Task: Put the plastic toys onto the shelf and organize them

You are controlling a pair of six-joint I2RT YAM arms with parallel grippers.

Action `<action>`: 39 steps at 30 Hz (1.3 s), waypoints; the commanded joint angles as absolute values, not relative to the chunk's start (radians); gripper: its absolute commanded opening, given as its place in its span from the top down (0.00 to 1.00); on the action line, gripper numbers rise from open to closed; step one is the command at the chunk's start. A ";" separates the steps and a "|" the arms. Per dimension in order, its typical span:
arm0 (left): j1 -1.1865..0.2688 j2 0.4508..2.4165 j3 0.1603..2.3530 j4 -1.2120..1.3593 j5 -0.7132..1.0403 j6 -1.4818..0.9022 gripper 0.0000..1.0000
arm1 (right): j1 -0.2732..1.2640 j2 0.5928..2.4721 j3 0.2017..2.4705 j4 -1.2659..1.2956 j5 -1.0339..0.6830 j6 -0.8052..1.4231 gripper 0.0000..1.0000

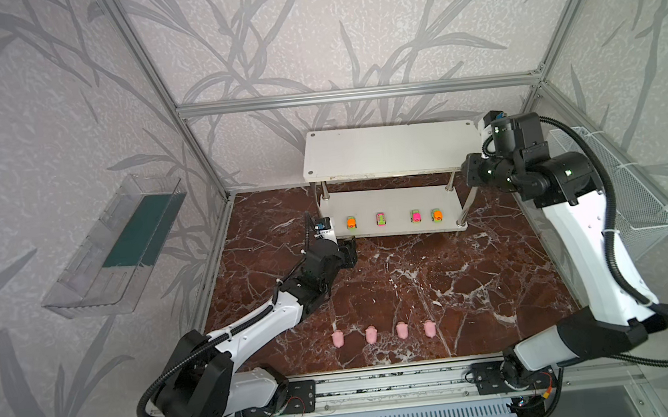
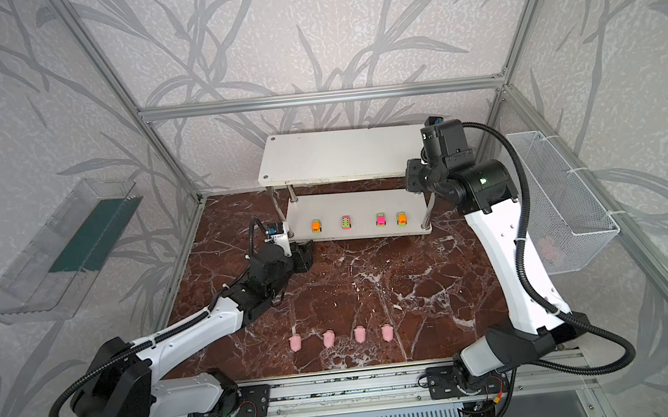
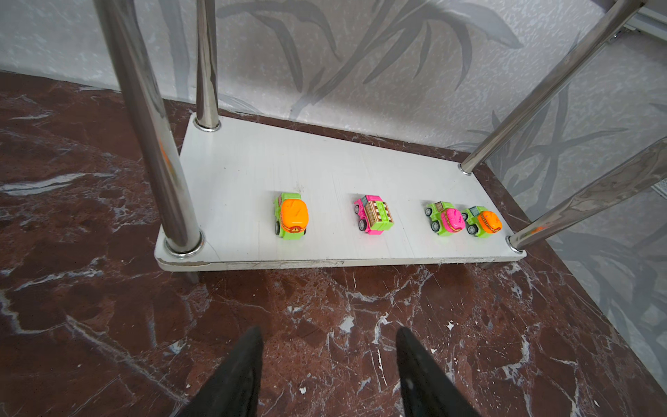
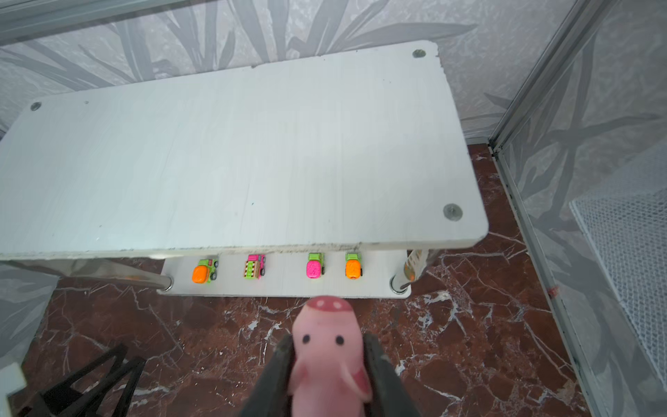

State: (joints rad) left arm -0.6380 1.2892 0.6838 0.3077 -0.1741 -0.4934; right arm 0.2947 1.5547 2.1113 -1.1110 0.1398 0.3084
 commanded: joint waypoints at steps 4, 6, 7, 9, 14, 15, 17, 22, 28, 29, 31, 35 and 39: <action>-0.629 1.319 0.684 0.331 -0.159 -0.509 0.42 | 0.244 1.749 2.365 -1.209 0.086 0.201 0.68; -0.629 1.326 0.686 0.326 -0.151 -0.509 0.43 | 0.218 1.819 2.470 -1.252 0.074 0.196 0.68; -0.629 1.328 0.687 0.325 -0.146 -0.509 0.43 | 0.208 1.856 2.520 -1.273 0.064 0.191 0.68; -0.630 1.330 0.689 0.318 -0.144 -0.511 0.43 | 0.194 1.918 2.620 -1.310 0.056 0.187 0.68; -0.630 1.337 0.689 0.314 -0.138 -0.517 0.43 | 0.166 2.050 2.833 -1.395 0.035 0.180 0.68; -0.630 1.338 0.688 0.314 -0.137 -0.517 0.43 | 0.162 2.061 2.844 -1.400 0.033 0.181 0.68; -0.629 1.342 0.690 0.314 -0.134 -0.518 0.43 | 0.154 2.064 2.825 -1.396 0.019 0.182 0.67; -0.629 1.357 0.697 0.315 -0.125 -0.520 0.43 | 0.147 2.056 2.768 -1.365 0.026 0.180 0.67; -0.629 1.362 0.693 0.316 -0.123 -0.524 0.43 | 0.146 2.079 2.769 -1.370 0.038 0.174 0.66; -0.629 1.364 0.693 0.315 -0.122 -0.525 0.43 | 0.146 2.086 2.773 -1.371 0.041 0.174 0.66; -0.629 1.362 0.692 0.316 -0.121 -0.525 0.43 | 0.146 2.094 2.778 -1.371 0.045 0.173 0.66; -0.628 1.357 0.686 0.317 -0.126 -0.525 0.43 | 0.146 2.111 2.786 -1.377 0.043 0.174 0.66; -0.629 1.350 0.676 0.335 -0.131 -0.528 0.43 | 0.146 2.118 2.787 -1.375 0.041 0.180 0.64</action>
